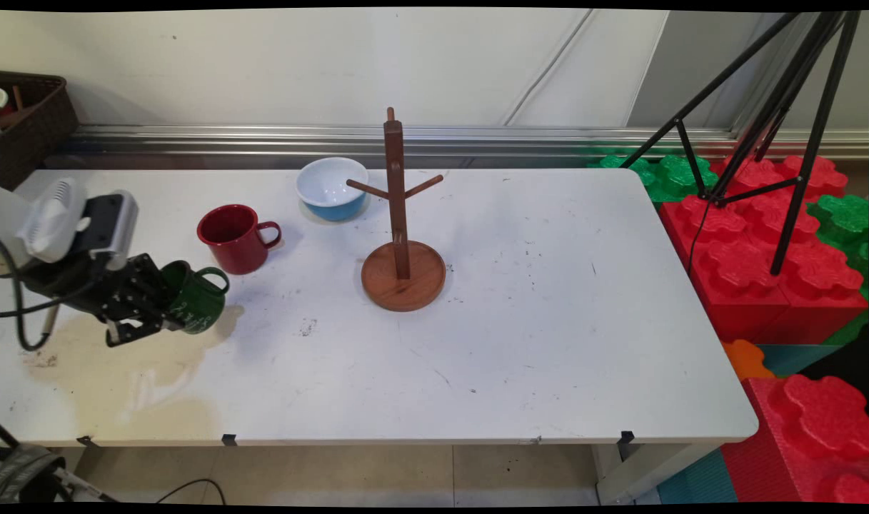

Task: Place the picked object on the table

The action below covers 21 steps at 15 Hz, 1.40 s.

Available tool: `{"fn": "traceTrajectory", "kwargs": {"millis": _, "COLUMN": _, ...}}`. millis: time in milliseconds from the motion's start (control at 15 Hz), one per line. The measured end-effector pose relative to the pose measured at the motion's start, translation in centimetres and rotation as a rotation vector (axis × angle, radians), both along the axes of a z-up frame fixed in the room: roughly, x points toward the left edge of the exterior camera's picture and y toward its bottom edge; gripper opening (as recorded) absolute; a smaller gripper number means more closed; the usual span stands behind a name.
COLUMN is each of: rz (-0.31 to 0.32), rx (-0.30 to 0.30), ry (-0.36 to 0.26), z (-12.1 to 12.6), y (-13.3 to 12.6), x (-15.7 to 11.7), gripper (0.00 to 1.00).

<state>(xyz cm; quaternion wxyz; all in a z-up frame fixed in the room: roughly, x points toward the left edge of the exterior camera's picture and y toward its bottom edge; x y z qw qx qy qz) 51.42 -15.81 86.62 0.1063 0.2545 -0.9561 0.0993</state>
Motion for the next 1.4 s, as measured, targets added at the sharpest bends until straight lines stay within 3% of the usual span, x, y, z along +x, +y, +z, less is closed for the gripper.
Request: {"fn": "traceTrajectory", "kwargs": {"millis": 1400, "rz": 0.008, "rx": 0.025, "ry": -0.099, "z": -3.6, "y": -4.1, "x": -3.8, "gripper": 0.00}}
